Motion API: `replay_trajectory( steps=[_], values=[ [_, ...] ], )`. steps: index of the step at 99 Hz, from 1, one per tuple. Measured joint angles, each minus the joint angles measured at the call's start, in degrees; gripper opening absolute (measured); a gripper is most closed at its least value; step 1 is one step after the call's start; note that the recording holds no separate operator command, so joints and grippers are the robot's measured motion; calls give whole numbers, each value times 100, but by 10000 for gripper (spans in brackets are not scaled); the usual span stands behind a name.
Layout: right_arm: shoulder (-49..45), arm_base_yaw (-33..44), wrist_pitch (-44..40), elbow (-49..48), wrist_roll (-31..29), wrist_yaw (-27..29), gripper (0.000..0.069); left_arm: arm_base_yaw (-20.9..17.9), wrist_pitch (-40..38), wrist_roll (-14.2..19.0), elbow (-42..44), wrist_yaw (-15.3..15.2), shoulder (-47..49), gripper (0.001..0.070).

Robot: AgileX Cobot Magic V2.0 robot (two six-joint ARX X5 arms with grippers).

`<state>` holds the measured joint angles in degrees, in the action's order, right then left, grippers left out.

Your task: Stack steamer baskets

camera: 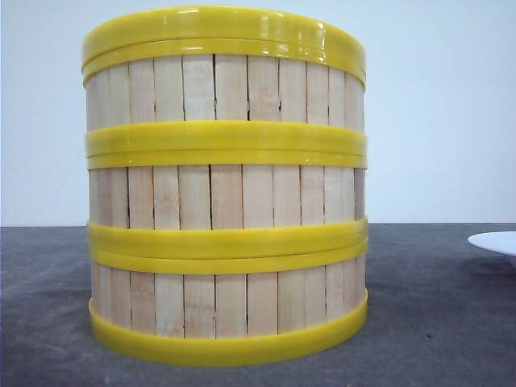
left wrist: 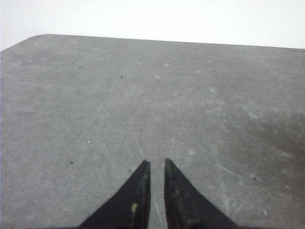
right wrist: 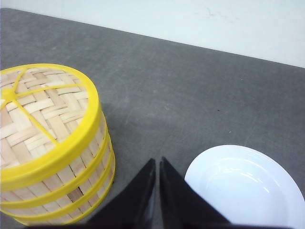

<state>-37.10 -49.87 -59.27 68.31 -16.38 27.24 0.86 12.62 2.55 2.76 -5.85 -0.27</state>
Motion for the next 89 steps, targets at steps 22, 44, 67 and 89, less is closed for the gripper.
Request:
replay_trajectory(
  steps=[22, 44, 67, 89],
  values=[
    [0, 92, 313, 0, 413, 595, 10, 0, 0, 0, 0, 0, 0, 26],
    [0, 1307, 1403, 0, 1364, 216, 10, 0, 0, 0, 0, 0, 0, 26],
    [61, 3263, 2472, -568, 2092, -896, 10, 0, 0, 0, 0, 0, 0, 26],
    [603, 4474, 3263, -2129, 2214, -1823, 10, 0, 0, 0, 0, 0, 0, 26]
  ],
)
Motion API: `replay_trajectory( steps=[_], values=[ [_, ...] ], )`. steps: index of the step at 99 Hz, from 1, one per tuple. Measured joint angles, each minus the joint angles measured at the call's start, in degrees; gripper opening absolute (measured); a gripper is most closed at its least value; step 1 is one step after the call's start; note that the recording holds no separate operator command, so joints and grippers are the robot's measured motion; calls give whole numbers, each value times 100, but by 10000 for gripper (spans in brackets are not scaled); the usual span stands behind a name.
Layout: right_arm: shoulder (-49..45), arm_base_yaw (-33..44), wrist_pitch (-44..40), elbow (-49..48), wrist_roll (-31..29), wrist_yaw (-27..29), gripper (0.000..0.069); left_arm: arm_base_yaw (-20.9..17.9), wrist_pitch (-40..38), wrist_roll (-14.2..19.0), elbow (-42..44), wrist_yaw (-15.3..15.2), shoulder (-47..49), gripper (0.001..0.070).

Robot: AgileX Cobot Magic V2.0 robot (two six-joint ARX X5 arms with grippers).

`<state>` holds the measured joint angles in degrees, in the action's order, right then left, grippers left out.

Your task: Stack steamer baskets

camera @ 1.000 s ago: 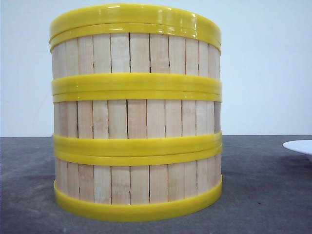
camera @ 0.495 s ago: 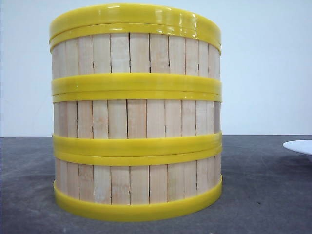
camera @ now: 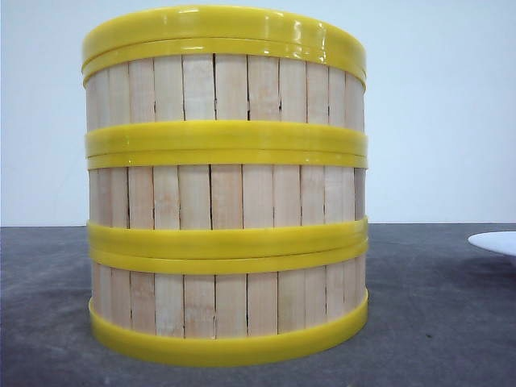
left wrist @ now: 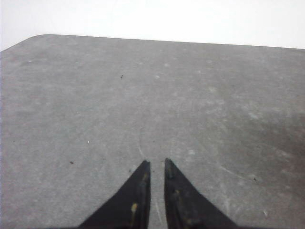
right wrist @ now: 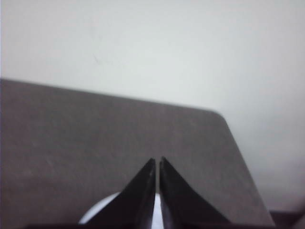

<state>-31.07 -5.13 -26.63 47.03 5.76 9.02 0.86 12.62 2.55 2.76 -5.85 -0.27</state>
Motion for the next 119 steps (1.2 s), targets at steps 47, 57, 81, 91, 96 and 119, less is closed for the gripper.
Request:
replay_trajectory(
  steps=[47, 57, 81, 91, 96, 119],
  values=[
    [2492, 883, 1670, -3845, -267, -953, 10, 0, 0, 0, 0, -2, 0, 26],
    [2785, 973, 1694, -4199, -308, -1217, 10, 0, 0, 0, 0, 0, 0, 26],
    [3077, 1008, 1716, -4465, -332, -1342, 10, 0, 0, 0, 0, 0, 0, 26],
    [3082, 1008, 1753, -4474, -356, -1235, 10, 0, 0, 0, 0, -2, 0, 26],
    [3082, 1008, 1775, -4498, -378, -1169, 10, 0, 0, 0, 0, -2, 0, 26],
    [3086, 1008, 1873, -4621, -564, -1029, 10, 0, 0, 0, 0, -2, 0, 26]
  ],
)
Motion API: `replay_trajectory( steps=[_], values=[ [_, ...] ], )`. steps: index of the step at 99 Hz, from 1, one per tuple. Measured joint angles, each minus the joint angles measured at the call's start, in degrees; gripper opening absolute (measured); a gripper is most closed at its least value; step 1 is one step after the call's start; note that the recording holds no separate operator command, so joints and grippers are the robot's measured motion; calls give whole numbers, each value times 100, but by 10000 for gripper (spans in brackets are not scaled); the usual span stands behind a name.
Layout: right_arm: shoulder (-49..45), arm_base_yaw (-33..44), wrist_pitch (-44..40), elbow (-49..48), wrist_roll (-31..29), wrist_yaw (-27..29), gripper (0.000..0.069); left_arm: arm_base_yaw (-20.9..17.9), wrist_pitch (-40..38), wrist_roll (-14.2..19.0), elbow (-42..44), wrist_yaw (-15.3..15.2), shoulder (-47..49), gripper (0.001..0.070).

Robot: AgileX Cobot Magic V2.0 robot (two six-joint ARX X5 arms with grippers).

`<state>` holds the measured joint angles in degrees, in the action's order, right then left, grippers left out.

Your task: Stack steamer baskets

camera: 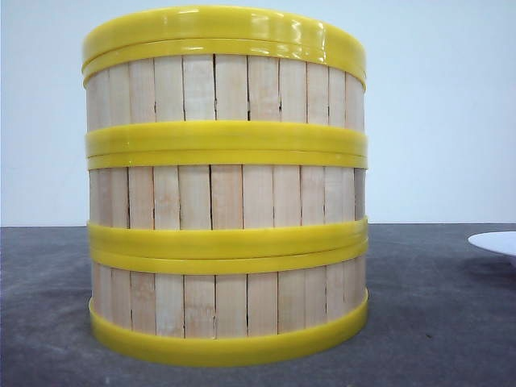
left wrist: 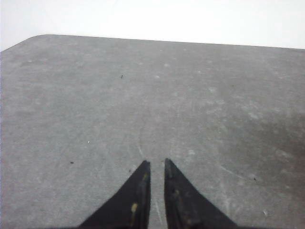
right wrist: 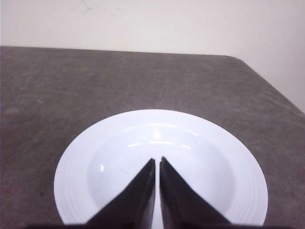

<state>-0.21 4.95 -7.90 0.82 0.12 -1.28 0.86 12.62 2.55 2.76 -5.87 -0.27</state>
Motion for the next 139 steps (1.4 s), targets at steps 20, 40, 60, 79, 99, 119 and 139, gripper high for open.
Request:
replay_trajectory(
  steps=[20, 40, 60, 79, 99, 119, 139],
  values=[
    [-2, 0, 7, 0, -50, -22, 10, 0, -2, 0, 0, 2, 0, 26],
    [-2, 0, 133, 0, -57, -22, 10, 0, 0, 0, 0, 0, 0, 26],
    [-2, 0, 133, 0, -57, -22, 10, 0, -2, 0, 0, 0, 0, 26],
    [-2, 0, 133, 0, -57, -20, 10, 0, -2, 0, 0, 0, 0, 26],
    [-2, 0, 133, 0, -57, -20, 10, 0, -2, 0, 0, 0, 0, 26],
    [-2, 0, 133, 0, -57, -22, 10, 0, 0, 0, 0, 0, 0, 26],
    [-2, 0, 133, 0, -57, -22, 10, 0, 0, 0, 0, 2, 0, 26]
  ],
)
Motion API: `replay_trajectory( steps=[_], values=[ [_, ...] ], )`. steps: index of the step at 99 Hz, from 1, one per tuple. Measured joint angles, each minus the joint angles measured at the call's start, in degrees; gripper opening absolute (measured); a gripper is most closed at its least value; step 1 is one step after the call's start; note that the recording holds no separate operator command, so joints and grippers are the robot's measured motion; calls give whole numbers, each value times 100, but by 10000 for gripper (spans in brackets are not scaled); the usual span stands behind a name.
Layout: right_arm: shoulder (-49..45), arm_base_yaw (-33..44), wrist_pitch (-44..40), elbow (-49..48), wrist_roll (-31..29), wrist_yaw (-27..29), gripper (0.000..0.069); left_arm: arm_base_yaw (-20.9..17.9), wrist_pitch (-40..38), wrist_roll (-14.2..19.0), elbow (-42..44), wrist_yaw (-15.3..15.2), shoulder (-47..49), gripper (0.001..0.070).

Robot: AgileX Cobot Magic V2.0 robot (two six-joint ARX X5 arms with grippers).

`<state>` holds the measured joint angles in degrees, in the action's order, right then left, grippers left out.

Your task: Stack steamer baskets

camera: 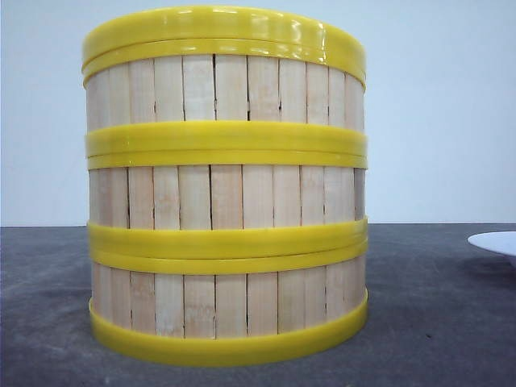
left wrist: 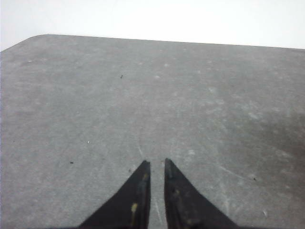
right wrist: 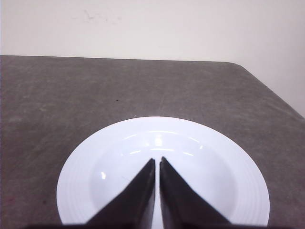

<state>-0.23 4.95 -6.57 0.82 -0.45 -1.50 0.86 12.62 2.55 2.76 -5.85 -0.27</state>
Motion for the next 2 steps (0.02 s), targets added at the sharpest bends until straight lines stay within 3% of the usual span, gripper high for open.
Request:
replay_trajectory(
  steps=[2],
  values=[
    [0, 0, 0, 0, 0, 0, 10, 0, 0, 0, 0, -2, 0, 26]
  ],
)
